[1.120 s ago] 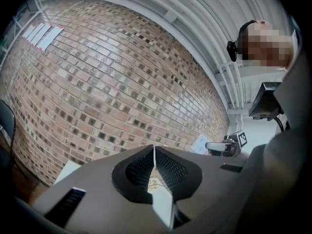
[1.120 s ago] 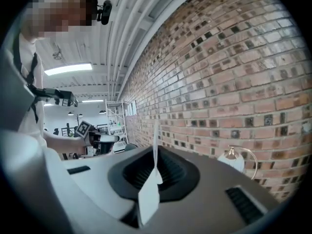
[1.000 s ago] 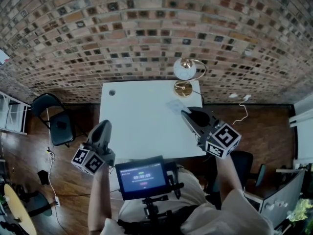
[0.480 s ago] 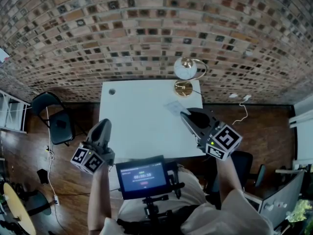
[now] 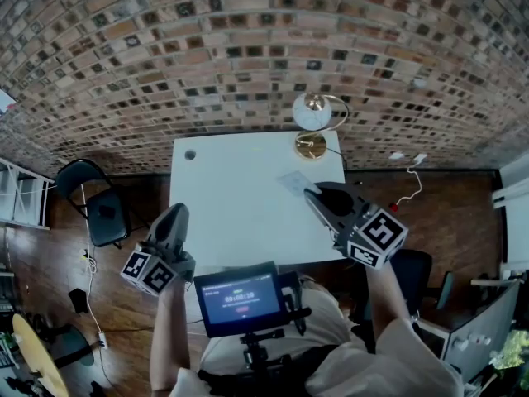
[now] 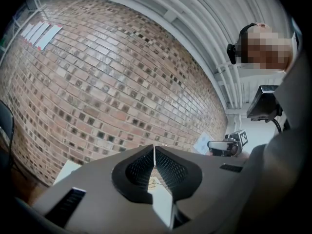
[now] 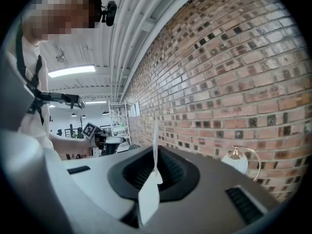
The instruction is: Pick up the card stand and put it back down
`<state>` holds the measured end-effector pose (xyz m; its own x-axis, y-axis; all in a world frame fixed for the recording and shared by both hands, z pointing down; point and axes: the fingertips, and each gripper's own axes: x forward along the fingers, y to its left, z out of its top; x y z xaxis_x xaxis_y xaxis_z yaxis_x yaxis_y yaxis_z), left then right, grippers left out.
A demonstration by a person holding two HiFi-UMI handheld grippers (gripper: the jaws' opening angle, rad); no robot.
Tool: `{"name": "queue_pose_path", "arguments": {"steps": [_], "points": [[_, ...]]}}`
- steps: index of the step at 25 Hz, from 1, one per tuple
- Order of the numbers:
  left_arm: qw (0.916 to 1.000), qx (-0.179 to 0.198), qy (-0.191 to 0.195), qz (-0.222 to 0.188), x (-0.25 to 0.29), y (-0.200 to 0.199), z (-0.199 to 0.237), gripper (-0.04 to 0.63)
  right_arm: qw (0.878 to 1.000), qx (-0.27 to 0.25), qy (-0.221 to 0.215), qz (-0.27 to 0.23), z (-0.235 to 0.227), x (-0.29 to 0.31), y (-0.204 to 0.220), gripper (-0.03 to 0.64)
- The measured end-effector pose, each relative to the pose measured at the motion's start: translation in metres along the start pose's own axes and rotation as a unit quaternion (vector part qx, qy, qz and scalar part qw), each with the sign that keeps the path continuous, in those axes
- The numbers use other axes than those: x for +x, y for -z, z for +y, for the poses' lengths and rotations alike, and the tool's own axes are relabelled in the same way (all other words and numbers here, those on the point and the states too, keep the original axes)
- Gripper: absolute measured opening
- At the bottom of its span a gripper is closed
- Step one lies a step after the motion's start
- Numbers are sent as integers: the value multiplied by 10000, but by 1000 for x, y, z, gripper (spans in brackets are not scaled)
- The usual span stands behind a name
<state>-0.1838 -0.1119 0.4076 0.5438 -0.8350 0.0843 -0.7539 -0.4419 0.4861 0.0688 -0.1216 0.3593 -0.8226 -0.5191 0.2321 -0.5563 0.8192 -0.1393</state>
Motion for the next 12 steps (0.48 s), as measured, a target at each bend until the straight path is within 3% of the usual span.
{"name": "queue_pose_path", "arguments": {"steps": [5,12], "points": [[10000,20,-16,65,1,4,1,12,9999,59,40,75,-1,-1,7,25],[9996,-280,-27,16,4,7,8,11,9999,7,35,103,-2,4,11,25]]}}
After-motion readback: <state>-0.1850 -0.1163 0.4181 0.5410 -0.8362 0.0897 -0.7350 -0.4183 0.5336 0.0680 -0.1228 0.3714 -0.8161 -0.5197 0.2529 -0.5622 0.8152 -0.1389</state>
